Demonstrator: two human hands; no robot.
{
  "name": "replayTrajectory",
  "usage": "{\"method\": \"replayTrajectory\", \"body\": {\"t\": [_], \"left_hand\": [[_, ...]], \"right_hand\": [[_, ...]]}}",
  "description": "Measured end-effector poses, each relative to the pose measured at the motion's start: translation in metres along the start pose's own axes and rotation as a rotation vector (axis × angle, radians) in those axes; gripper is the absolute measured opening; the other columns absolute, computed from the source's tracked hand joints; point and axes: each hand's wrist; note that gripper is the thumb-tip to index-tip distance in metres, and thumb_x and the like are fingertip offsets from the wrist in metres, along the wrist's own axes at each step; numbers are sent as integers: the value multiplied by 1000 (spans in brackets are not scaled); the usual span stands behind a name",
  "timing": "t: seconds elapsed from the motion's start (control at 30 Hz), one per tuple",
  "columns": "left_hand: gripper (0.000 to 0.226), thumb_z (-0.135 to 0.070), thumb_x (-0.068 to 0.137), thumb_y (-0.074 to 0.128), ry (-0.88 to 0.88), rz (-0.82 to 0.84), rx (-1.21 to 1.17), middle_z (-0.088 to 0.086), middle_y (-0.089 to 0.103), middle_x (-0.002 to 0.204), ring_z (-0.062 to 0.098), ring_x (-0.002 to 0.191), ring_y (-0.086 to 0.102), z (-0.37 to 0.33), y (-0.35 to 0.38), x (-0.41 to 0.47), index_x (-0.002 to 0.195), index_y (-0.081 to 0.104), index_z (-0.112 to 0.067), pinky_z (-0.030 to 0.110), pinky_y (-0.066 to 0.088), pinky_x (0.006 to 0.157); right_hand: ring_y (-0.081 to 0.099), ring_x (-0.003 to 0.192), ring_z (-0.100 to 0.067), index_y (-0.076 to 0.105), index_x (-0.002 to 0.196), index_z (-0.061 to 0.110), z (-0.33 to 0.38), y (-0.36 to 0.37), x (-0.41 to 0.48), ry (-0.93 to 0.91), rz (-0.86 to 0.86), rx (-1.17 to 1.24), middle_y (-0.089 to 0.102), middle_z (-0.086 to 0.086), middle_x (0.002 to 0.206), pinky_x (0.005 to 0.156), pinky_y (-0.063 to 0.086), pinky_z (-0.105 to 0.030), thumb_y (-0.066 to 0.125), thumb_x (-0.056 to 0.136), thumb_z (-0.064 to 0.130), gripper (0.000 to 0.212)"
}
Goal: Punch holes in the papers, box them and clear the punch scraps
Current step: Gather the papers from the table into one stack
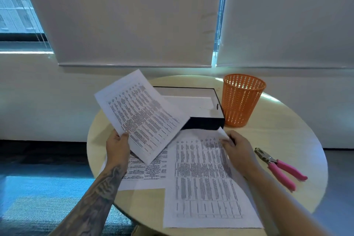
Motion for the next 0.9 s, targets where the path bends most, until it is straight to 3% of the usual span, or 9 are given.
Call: {"method": "replayTrajectory", "body": {"t": [0.07, 0.17, 0.33, 0.43, 0.5, 0.57, 0.67, 0.8, 0.9], "left_hand": [[26, -6, 103, 46, -9, -26, 12, 1, 70, 108, 21, 97, 67, 2, -1, 2, 120, 63, -16, 33, 55, 81], [27, -7, 104, 46, -21, -37, 29, 4, 69, 112, 25, 102, 66, 4, -1, 4, 123, 63, -16, 40, 55, 90], [29, -1, 101, 45, 0, 45, 69, 9, 68, 98, 28, 85, 63, -1, 5, -2, 115, 66, -14, 35, 52, 73], [26, -1, 99, 45, -11, 150, 134, 14, 53, 84, 25, 72, 46, -8, 11, -6, 99, 67, -15, 38, 37, 60], [16, 0, 96, 45, -11, 227, 211, 13, 44, 77, 24, 68, 37, -18, 17, -9, 89, 59, -3, 36, 29, 60], [14, -2, 94, 46, -2, 299, 264, 16, 52, 78, 27, 70, 42, -29, 24, -10, 90, 57, 6, 37, 35, 62], [23, -6, 97, 49, -8, 388, 225, 14, 75, 97, 34, 85, 68, -44, 34, -19, 99, 72, -11, 49, 57, 79], [29, -32, 105, 47, -77, 473, 32, 5, 78, 106, 23, 95, 74, -48, 41, -41, 118, 69, -18, 42, 59, 83], [28, -34, 103, 52, 64, 490, 175, -2, 75, 114, 14, 98, 73, -44, 44, -50, 126, 65, -24, 30, 58, 78]], "right_hand": [[51, 66, -14, 58, 81, 13, 2, -5, -1, 17, -5, 66, 60, -4, 74, 53, 37, -16, 56, 95, 0, 19], [63, 74, -16, 63, 90, 15, 8, -9, -1, 38, -16, 133, 69, -2, 83, 66, 48, -25, 57, 94, -2, 18], [70, 82, -17, 69, 95, 20, 22, -5, 3, 43, -112, 299, 74, -5, 90, 72, 57, -29, 59, 93, -3, 25], [67, 84, -12, 67, 99, 16, 34, 0, 11, 49, -137, 358, 72, -2, 93, 68, 53, -23, 58, 96, 2, 18], [68, 96, -14, 66, 110, 14, 38, 3, 18, 72, -115, 420, 72, -3, 104, 75, 52, -27, 57, 99, 6, 17], [67, 103, -16, 64, 117, 16, 42, 4, 24, 85, -99, 455, 71, -3, 112, 81, 53, -31, 56, 101, 10, 19], [68, 104, -15, 60, 125, 16, 48, 3, 29, 78, -115, 469, 71, -1, 114, 81, 54, -31, 56, 102, 13, 24], [71, 100, -19, 60, 123, 14, 53, -2, 25, 30, -167, 460, 72, -5, 112, 82, 60, -38, 60, 100, 12, 23], [74, 98, -16, 59, 121, 16, 57, -5, 21, -12, -211, 493, 73, -4, 111, 78, 62, -30, 64, 98, 9, 24]]}}
Point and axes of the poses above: each hand's wrist, its own x-axis towards the middle knuckle, its own y-axis out of the palm, z = x × y
